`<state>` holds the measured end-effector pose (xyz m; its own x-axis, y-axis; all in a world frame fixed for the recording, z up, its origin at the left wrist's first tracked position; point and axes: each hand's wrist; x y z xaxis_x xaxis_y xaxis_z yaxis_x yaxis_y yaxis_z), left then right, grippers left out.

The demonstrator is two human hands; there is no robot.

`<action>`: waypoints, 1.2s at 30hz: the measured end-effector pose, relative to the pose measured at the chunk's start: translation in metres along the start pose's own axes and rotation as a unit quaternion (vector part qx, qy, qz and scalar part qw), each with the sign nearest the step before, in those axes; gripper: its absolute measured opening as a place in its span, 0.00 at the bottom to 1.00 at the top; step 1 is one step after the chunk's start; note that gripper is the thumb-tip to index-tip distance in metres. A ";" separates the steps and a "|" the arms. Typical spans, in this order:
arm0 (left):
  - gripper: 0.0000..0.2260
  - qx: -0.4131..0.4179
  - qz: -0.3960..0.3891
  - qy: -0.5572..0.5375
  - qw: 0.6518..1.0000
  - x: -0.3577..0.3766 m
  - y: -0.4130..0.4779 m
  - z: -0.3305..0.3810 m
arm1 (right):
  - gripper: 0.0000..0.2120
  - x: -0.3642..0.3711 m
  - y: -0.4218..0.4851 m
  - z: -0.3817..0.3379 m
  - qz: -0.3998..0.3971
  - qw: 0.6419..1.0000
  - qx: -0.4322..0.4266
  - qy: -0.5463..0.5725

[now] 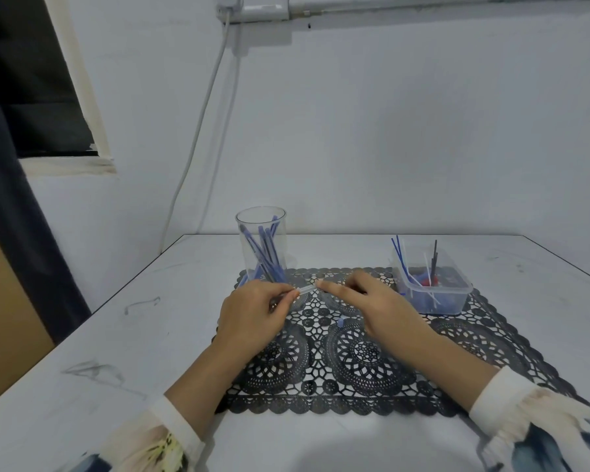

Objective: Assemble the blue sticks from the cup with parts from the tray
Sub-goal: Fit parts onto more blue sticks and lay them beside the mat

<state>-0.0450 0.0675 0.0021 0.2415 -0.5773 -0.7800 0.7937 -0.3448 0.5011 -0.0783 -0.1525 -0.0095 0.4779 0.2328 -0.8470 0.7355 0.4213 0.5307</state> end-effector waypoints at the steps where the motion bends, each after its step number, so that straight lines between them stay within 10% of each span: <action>1: 0.09 0.000 0.001 -0.002 1.000 0.000 0.000 0.000 | 0.46 0.001 0.000 0.000 -0.004 1.000 0.003 0.006; 36: 0.08 0.065 0.003 -0.024 0.998 0.004 -0.004 0.004 | 0.37 0.014 0.000 0.007 0.055 0.998 0.025 -0.028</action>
<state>-0.0496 0.0636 -0.0011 0.2161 -0.6134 -0.7596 0.7129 -0.4324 0.5520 -0.0683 -0.1549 -0.0206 0.5820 0.2249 -0.7815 0.6999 0.3508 0.6222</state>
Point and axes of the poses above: each hand's wrist, its own y-axis towards the middle knuckle, its own x-axis out of the palm, z = x × y, and after that the axes turned 6 degrees about -z, right-handed
